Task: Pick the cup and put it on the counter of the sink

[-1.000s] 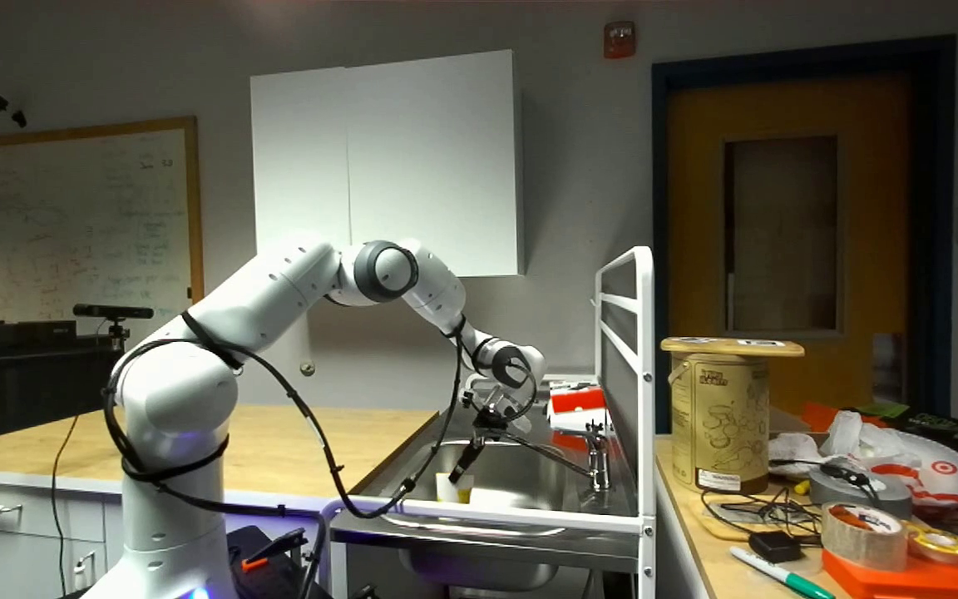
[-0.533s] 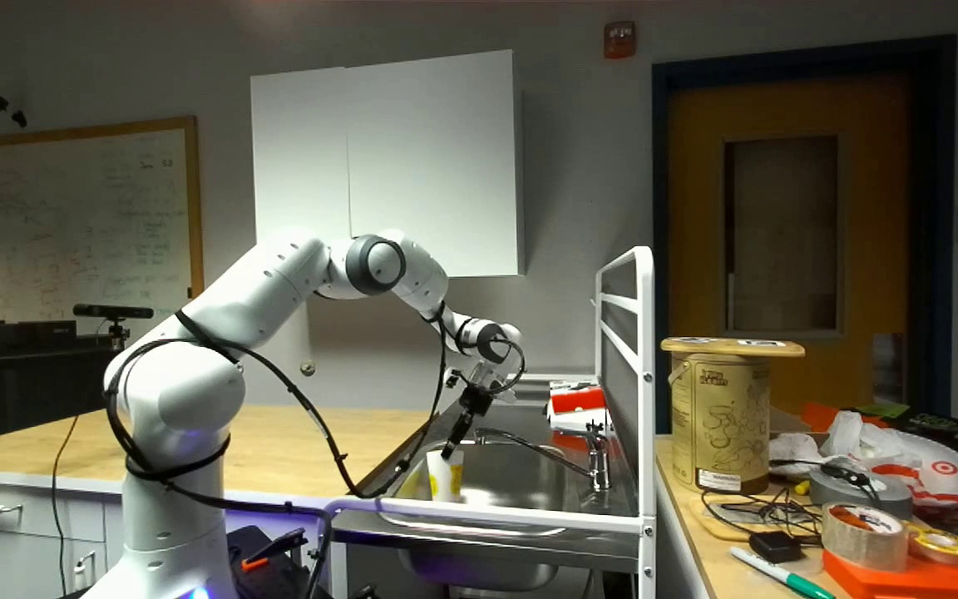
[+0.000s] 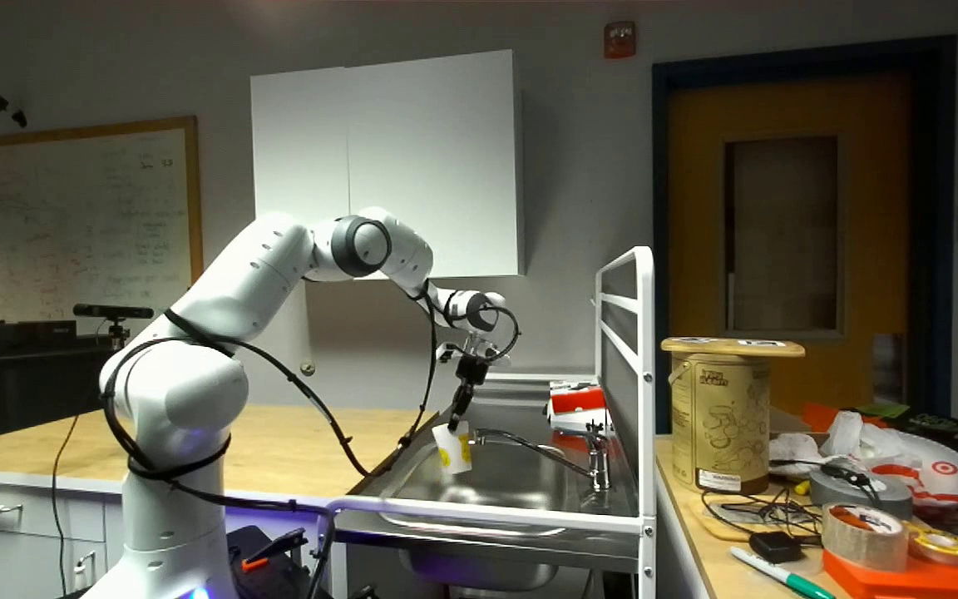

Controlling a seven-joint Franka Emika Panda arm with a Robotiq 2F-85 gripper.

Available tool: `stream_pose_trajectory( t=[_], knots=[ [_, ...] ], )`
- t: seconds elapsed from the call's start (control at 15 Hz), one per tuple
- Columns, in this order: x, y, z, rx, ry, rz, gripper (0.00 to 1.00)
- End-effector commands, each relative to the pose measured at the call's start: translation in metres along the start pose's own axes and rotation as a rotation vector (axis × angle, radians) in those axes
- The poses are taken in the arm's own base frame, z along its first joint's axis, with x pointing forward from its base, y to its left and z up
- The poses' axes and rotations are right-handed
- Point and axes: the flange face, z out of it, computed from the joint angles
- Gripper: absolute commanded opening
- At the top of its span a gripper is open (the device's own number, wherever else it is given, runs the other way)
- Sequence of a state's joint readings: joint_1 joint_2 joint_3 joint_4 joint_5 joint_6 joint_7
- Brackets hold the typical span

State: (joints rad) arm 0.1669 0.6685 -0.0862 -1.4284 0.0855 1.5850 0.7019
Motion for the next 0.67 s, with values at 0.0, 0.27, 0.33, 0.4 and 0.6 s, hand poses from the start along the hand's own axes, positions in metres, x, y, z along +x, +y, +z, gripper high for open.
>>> stream_pose_trajectory(
  t=[0.0,0.27,0.33,0.4,0.6],
  knots=[
    [-0.008,0.025,-0.028,0.069,0.093,-0.02,0.06],
    [0.001,0.046,-0.049,0.221,0.202,-0.024,0.06],
    [0.003,0.052,-0.054,0.253,0.227,-0.026,0.06],
    [0.005,0.056,-0.06,0.275,0.247,-0.03,0.06],
    [0.005,0.064,-0.077,0.298,0.291,-0.046,0.06]
  ],
)
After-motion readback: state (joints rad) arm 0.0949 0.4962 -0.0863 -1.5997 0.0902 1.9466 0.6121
